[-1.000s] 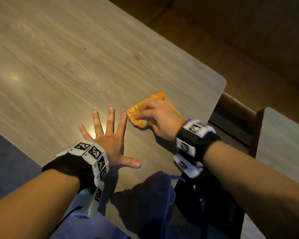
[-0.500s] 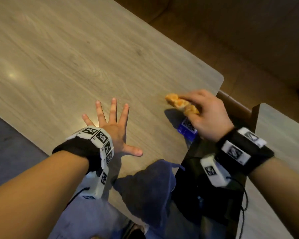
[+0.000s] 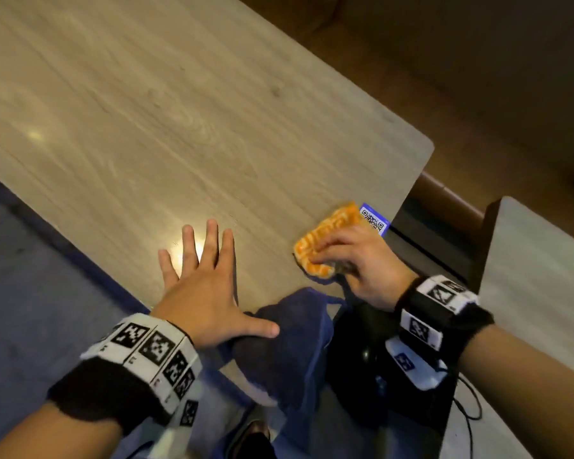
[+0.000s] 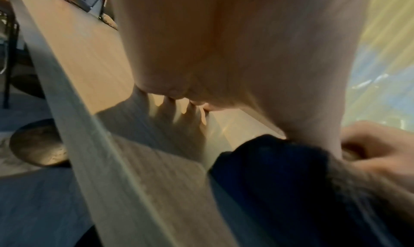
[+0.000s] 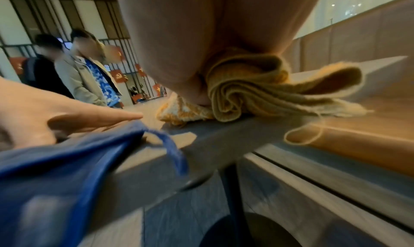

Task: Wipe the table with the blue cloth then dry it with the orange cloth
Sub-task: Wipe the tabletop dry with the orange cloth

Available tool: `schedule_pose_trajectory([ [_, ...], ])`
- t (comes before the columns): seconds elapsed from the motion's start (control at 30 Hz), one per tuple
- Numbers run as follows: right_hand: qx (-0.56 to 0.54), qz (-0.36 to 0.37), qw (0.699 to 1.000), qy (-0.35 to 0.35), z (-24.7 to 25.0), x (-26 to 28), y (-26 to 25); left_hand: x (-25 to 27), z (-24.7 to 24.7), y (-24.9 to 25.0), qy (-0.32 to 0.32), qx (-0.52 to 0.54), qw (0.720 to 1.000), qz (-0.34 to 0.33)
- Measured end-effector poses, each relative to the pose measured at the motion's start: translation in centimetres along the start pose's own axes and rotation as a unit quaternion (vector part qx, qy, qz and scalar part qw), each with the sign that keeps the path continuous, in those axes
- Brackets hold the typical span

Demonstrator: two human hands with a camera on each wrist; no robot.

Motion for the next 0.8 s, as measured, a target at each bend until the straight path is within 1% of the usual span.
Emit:
schedule_pose_trajectory([
  [0.13, -0.023, -0.064, 0.998, -0.013, 0.3, 7.5, 0.8, -0.1, -0.1, 0.1, -0.006, 0.0, 1.0, -0.002],
  [0.17, -0.028, -0.079, 0.996, -0.001, 0.5, 8.7, 0.8, 0.0, -0.2, 0.1, -0.006, -0.001, 1.0, -0.003],
  [0.2, -0.029, -0.09, 0.995, 0.035, 0.7, 9.1, 0.7, -0.1, -0.3, 0.1, -0.006, -0.003, 1.0, -0.004],
  [0.23, -0.025, -0.092, 0.991, 0.09, 1.1, 8.7, 0.4, -0.1, -0.3, 0.1, -0.005, -0.004, 1.0, -0.004],
  [0.27, -0.017, -0.091, 0.984, 0.15, 1.7, 7.1, -0.1, -0.2, -0.4, 0.1, -0.005, -0.006, 1.0, -0.003],
  [0.3, -0.005, -0.085, 0.978, 0.192, 2.2, 4.8, -1.0, -0.2, -0.4, 0.1, -0.005, -0.008, 1.0, -0.003],
  [0.33, 0.0, -0.073, 0.976, 0.203, 2.6, 1.7, -2.3, -0.3, -0.4, 0.1, -0.002, -0.01, 1.0, -0.003],
  [0.37, -0.008, -0.049, 0.983, 0.179, 2.6, -1.8, -3.7, -0.3, -0.4, 0.1, 0.002, -0.011, 1.0, -0.002],
  [0.4, -0.006, -0.02, 0.992, 0.126, 2.0, -5.2, -4.8, -0.3, -0.3, 0.1, 0.004, -0.01, 1.0, -0.002],
  [0.43, 0.019, 0.001, 0.998, 0.052, 1.0, -8.1, -6.0, -0.3, -0.2, 0.1, 0.004, -0.008, 1.0, 0.0],
  [0.47, 0.054, 0.017, 0.998, -0.012, -0.2, -10.0, -6.7, -0.3, -0.2, 0.1, 0.003, -0.006, 1.0, 0.001],
  [0.5, 0.078, 0.026, 0.995, -0.051, -1.3, -10.8, -6.7, -0.2, 0.0, 0.1, 0.0, -0.006, 1.0, 0.001],
  [0.53, 0.08, 0.027, 0.995, -0.062, -1.9, -10.4, -6.3, -0.2, 0.1, 0.2, -0.004, -0.009, 1.0, 0.003],
  [0.57, 0.059, 0.024, 0.997, -0.049, -1.8, -9.0, -5.7, -0.2, 0.2, 0.1, -0.006, -0.012, 1.0, 0.005],
  [0.63, 0.012, 0.013, 1.0, -0.007, -0.8, -4.7, -4.2, -0.1, 0.3, 0.1, -0.011, -0.015, 1.0, 0.008],
  [0.73, -0.002, -0.065, 0.998, 0.023, 0.5, 2.0, -2.4, 0.1, 0.4, 0.3, -0.009, -0.014, 1.0, 0.005],
  [0.77, -0.006, -0.087, 0.996, 0.02, 0.6, 3.9, -2.1, 0.2, 0.5, 0.4, -0.009, -0.016, 1.0, 0.005],
  [0.8, -0.004, -0.117, 0.993, 0.003, 0.5, 5.7, -1.9, 0.3, 0.6, 0.4, -0.01, -0.019, 1.0, 0.008],
])
Point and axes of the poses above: each hand's wrist, its own x-axis away from the middle knuckle, its own z-axis out of the back of the hand, y = z × x, the point moved 1 cm from there along -x, towards the middle knuckle, and after that the axes turned 1 degree about y, right-handed, at the moved point
